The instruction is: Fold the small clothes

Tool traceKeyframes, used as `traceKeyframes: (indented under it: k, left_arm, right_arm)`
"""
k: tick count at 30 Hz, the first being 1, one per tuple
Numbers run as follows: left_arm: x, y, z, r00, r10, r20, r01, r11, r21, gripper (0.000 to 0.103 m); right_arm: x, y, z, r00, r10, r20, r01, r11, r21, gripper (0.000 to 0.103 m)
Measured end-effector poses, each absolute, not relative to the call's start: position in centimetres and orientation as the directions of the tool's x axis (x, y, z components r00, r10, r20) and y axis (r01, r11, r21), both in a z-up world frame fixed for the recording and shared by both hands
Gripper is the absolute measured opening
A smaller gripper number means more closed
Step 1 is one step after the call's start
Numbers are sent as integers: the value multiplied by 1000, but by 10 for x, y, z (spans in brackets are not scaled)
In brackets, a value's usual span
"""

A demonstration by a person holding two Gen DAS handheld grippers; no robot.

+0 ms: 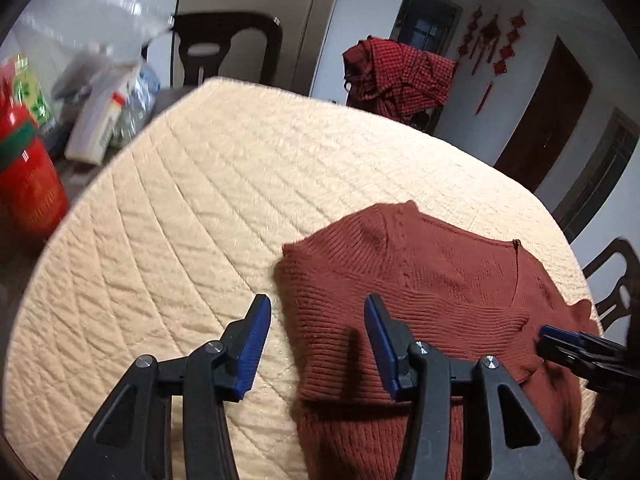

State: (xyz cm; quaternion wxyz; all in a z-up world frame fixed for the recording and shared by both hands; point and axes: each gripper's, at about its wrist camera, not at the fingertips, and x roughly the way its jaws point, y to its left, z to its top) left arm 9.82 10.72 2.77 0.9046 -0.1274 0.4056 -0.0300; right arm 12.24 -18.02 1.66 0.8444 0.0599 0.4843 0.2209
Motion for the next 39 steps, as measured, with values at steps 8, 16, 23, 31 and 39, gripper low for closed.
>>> traceKeyframes:
  k: [8,16,23,31,39]
  left_arm:
    - [108,103,22,665,-197,-720,-11,962,-274,24]
    - [95,108,31,692,-183,-699,-3,967,-256,24]
    - [77,85,31,673,-230,-703,93,969,-228,24]
    - [63,84,28,660,-187,-728,72,980,-186,24]
    - [26,58,46,679,-133,-722,47,989,-138,46]
  right_arm:
    - [141,-173,28,462,449,-764,-366,882,297,3]
    - [146,-188,20,457,393,-798,-300,913,277,7]
    - [115,-179,21,440,428,-789,-378,886,269,9]
    - [93,-204,19,443,383,-811,-332,910,249,9]
    - [51,-237,35,515,398,-759,-282,915,288,38]
